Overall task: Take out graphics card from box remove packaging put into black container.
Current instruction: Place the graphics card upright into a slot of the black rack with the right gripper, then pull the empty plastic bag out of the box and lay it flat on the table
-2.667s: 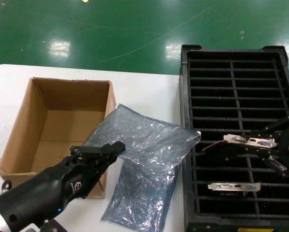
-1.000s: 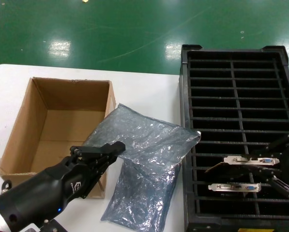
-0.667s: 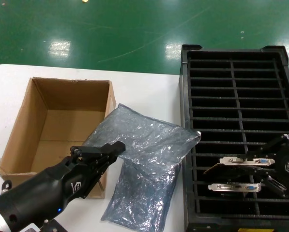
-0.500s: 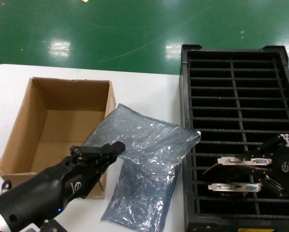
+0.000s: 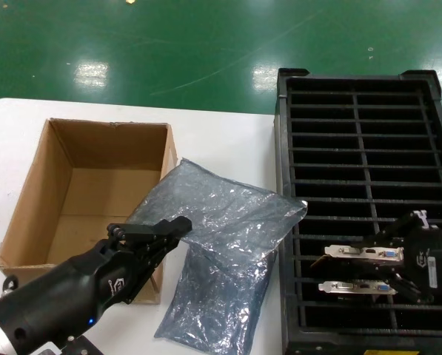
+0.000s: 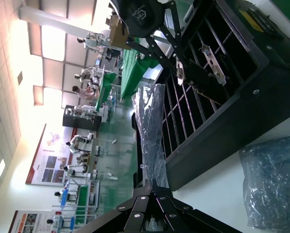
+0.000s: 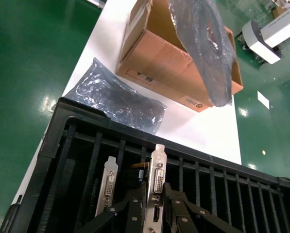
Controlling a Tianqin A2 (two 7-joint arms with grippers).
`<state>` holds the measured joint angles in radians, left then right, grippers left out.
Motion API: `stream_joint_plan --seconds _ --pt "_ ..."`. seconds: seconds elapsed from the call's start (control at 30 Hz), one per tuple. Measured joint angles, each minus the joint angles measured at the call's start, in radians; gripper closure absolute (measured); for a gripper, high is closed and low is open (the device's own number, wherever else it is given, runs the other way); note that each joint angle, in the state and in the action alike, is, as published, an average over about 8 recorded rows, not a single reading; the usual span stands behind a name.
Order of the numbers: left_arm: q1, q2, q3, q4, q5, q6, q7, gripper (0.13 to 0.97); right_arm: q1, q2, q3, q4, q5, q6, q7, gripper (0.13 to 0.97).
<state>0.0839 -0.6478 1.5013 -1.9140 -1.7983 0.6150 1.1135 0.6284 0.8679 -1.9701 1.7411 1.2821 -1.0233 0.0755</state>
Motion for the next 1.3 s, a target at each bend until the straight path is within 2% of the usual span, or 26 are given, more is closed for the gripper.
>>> stream_joint_plan --seconds 0.4,0.57,0.7,0.87,1.07,1.23,1.3 --pt "0.000 0.000 0.000 0.000 0.000 0.000 0.000 0.958 -0.009 -0.018 0.011 -0.001 -0.009 0.022 0.009 0.828" --pt "0.000 0.000 0.000 0.000 0.000 0.000 0.000 0.958 -0.048 -0.023 0.061 0.023 -0.007 0.084 0.050 0.750" --pt "0.000 0.000 0.000 0.000 0.000 0.000 0.000 0.958 -0.099 -0.070 0.136 0.030 -0.055 0.182 0.137 0.695" --pt "0.000 0.000 0.000 0.000 0.000 0.000 0.000 0.958 -0.169 -0.205 0.267 0.024 -0.167 0.321 0.269 0.576" --pt "0.000 0.000 0.000 0.000 0.000 0.000 0.000 0.958 -0.253 -0.448 0.426 0.013 -0.364 0.470 0.406 0.454" --pt "0.000 0.000 0.000 0.000 0.000 0.000 0.000 0.958 -0.285 -0.644 0.532 -0.029 -0.524 0.582 0.463 0.331" --pt "0.000 0.000 0.000 0.000 0.000 0.000 0.000 0.958 -0.287 -0.706 0.568 -0.053 -0.570 0.625 0.465 0.315"
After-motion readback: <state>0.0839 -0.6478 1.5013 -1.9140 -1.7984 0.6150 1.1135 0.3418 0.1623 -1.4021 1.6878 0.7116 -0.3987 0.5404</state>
